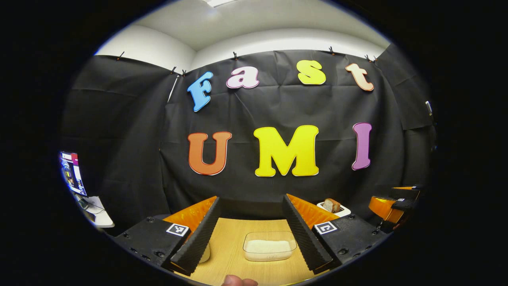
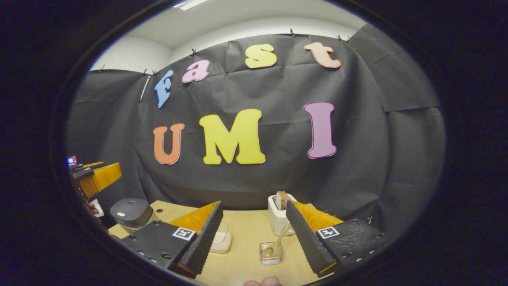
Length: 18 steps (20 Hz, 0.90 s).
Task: Close the left gripper, press the button to open the rice cooker; take a wooden spoon from the chopstick holder with the right hand, scoop a spoonful of rice and pour it into the rice cooker, then put the wooden spoon back into the chopstick holder.
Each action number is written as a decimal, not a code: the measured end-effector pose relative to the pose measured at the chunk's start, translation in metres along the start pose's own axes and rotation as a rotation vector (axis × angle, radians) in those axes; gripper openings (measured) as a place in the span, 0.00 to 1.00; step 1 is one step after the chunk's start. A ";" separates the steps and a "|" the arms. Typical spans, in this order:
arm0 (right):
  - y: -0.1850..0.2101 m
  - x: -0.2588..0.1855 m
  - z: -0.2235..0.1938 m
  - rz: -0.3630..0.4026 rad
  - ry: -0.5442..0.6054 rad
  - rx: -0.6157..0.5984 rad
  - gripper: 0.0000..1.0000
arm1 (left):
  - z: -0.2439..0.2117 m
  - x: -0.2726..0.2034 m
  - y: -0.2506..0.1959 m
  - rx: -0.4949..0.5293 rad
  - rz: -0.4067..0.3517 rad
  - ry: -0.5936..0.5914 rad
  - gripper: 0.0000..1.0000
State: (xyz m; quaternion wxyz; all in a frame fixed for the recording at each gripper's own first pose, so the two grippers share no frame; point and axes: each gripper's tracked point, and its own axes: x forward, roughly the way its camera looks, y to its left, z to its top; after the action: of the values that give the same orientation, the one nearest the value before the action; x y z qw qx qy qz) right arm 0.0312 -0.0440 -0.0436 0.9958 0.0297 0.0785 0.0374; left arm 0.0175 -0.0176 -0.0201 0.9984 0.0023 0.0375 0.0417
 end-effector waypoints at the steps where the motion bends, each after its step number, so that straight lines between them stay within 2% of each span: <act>1: 0.000 0.004 -0.001 0.011 0.000 -0.004 0.95 | -0.005 0.002 0.004 -0.002 0.015 0.016 0.99; 5: -0.004 0.019 0.000 0.057 -0.004 -0.016 0.95 | -0.023 0.011 0.039 -0.007 0.120 0.081 0.99; 7: -0.008 0.030 -0.003 0.083 -0.002 -0.020 0.95 | -0.031 0.013 0.069 0.015 0.206 0.117 0.99; 10: -0.011 0.049 -0.018 0.127 0.038 -0.017 0.95 | -0.048 0.005 0.098 0.064 0.265 0.197 0.99; 13: -0.015 0.059 -0.022 0.160 0.047 -0.018 0.95 | -0.064 -0.004 0.124 0.079 0.294 0.284 0.99; 18: -0.014 0.061 -0.018 0.157 0.050 -0.032 0.95 | -0.090 -0.004 0.157 0.048 0.292 0.415 0.99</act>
State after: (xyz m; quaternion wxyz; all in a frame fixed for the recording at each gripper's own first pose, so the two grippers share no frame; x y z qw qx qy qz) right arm 0.0898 -0.0524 -0.0719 0.9878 0.0190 0.1003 0.1175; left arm -0.0065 0.1388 -0.1078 0.9524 0.0227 0.2418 0.1841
